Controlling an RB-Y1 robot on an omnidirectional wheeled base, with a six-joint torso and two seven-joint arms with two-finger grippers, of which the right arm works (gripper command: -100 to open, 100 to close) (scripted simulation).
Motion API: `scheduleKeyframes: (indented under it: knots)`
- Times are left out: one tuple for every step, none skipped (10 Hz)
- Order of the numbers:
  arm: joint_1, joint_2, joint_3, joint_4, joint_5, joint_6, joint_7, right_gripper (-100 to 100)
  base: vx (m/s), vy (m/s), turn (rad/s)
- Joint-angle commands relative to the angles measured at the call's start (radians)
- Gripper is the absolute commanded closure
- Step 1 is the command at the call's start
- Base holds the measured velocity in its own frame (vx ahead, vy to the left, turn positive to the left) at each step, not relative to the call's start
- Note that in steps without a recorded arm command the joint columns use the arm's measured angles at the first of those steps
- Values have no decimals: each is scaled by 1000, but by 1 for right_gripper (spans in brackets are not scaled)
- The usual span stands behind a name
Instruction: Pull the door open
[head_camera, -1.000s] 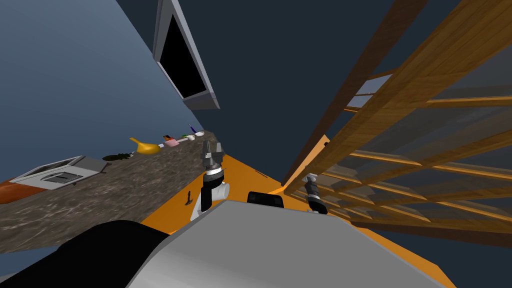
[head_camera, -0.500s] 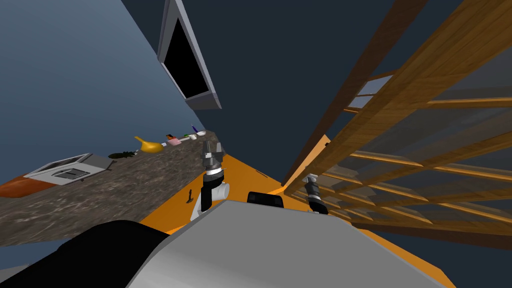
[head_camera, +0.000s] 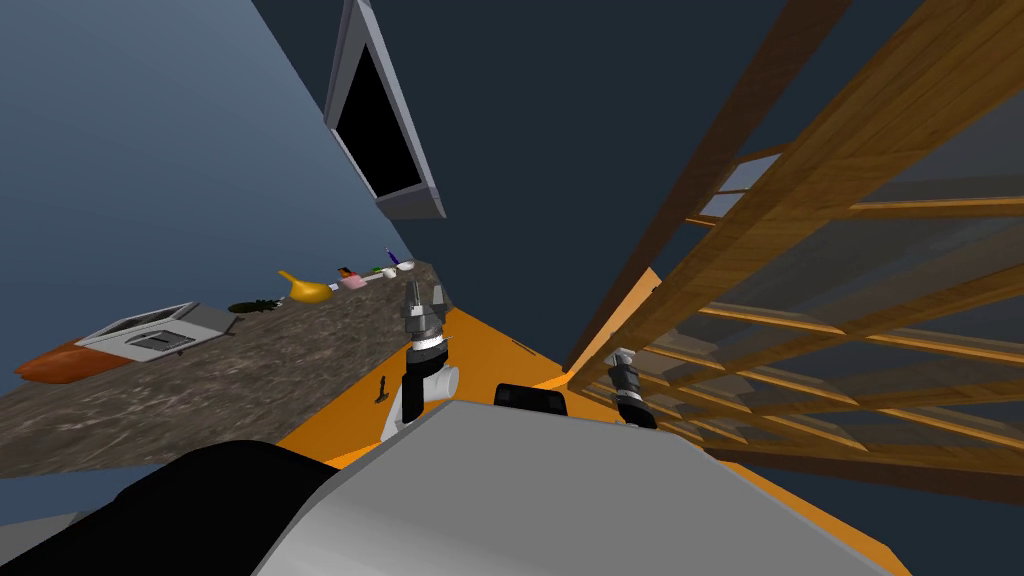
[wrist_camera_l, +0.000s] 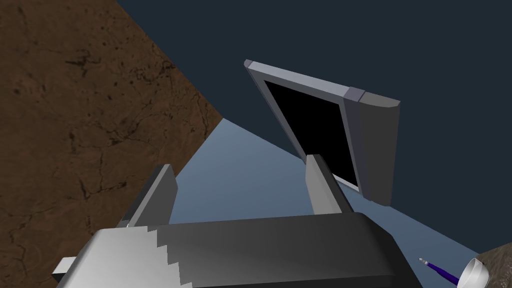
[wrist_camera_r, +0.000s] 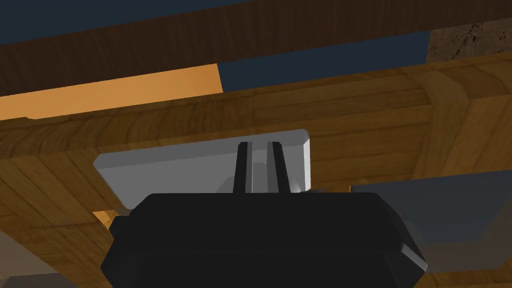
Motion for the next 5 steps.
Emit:
scheduleKeyframes:
  knots:
    - [8, -13, -14, 13, -12, 6, -28, 100, -14, -9, 20]
    - [13, -14, -7, 7, -20, 6, -69, 100, -9, -9, 15]
    - [5, -2, 15, -11, -24, 2, -88, -100, -43, 13, 71]
    - [3, -1, 19, -11, -33, 2, -109, -100, -64, 9, 44]
    - [2, -1, 25, -12, -44, 3, -138, -100, -60, -21, -15]
